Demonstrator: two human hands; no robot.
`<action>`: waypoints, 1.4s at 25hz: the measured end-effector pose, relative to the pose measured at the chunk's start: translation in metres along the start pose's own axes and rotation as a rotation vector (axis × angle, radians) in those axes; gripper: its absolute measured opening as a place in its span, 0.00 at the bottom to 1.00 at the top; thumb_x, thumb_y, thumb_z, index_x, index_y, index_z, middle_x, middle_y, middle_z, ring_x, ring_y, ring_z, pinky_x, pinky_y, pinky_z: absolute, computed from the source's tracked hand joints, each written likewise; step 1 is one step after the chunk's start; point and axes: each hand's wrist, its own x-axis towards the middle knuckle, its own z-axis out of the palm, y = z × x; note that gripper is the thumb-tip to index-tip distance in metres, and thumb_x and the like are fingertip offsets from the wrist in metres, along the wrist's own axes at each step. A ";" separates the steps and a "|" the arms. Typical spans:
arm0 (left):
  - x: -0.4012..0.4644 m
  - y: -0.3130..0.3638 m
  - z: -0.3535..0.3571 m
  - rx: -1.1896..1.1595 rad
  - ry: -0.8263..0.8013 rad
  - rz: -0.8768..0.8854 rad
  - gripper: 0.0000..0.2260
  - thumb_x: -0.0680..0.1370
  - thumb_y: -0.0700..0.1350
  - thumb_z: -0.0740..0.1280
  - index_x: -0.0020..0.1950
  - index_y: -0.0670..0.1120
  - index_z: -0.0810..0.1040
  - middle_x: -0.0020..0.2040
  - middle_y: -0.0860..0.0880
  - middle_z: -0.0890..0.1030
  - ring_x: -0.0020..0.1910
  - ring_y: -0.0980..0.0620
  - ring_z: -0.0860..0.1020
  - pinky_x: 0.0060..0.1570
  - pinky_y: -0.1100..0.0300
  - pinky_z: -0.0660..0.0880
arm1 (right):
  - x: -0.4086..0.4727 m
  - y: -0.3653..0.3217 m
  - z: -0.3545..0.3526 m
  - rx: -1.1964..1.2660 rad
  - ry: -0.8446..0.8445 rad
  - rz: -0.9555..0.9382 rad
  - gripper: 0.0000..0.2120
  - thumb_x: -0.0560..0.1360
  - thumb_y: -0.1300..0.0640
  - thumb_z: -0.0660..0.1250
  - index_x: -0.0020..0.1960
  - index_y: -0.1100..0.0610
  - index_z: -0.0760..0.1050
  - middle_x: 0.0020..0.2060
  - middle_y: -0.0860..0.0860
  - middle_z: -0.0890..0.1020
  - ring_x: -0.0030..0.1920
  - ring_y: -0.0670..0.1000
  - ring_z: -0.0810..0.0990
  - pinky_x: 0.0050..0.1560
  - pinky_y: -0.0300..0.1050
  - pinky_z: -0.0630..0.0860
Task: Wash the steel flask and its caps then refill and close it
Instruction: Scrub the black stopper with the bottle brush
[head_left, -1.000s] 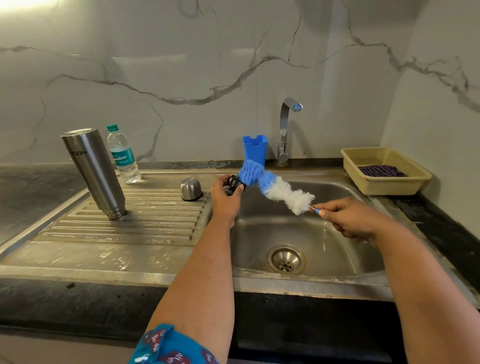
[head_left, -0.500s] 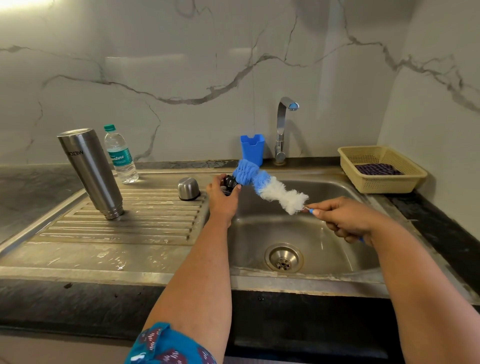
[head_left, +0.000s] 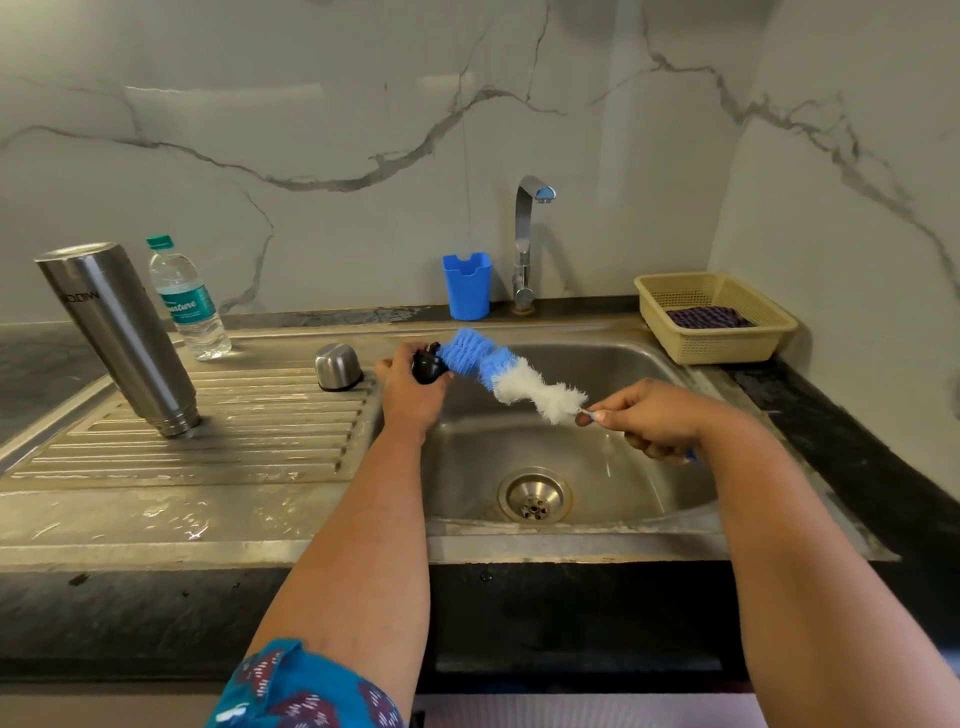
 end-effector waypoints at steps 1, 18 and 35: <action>0.000 0.000 0.001 0.013 -0.008 -0.003 0.22 0.74 0.41 0.75 0.65 0.48 0.73 0.63 0.44 0.68 0.55 0.48 0.72 0.61 0.58 0.69 | 0.000 0.001 -0.001 -0.014 -0.009 0.012 0.09 0.81 0.54 0.61 0.55 0.46 0.79 0.26 0.51 0.65 0.23 0.46 0.59 0.23 0.36 0.58; 0.004 -0.005 0.006 -0.112 -0.101 -0.011 0.20 0.75 0.48 0.74 0.64 0.55 0.73 0.61 0.44 0.75 0.56 0.47 0.78 0.59 0.46 0.78 | 0.028 0.004 0.014 -0.248 0.407 -0.069 0.16 0.81 0.51 0.60 0.68 0.50 0.74 0.66 0.52 0.75 0.61 0.53 0.75 0.60 0.43 0.69; 0.003 0.000 0.013 -0.328 -0.138 -0.243 0.06 0.83 0.45 0.63 0.59 0.52 0.73 0.61 0.44 0.76 0.52 0.48 0.78 0.54 0.50 0.80 | 0.043 0.007 0.035 -0.275 0.309 -0.073 0.16 0.81 0.51 0.60 0.67 0.49 0.74 0.67 0.51 0.74 0.66 0.53 0.72 0.64 0.46 0.67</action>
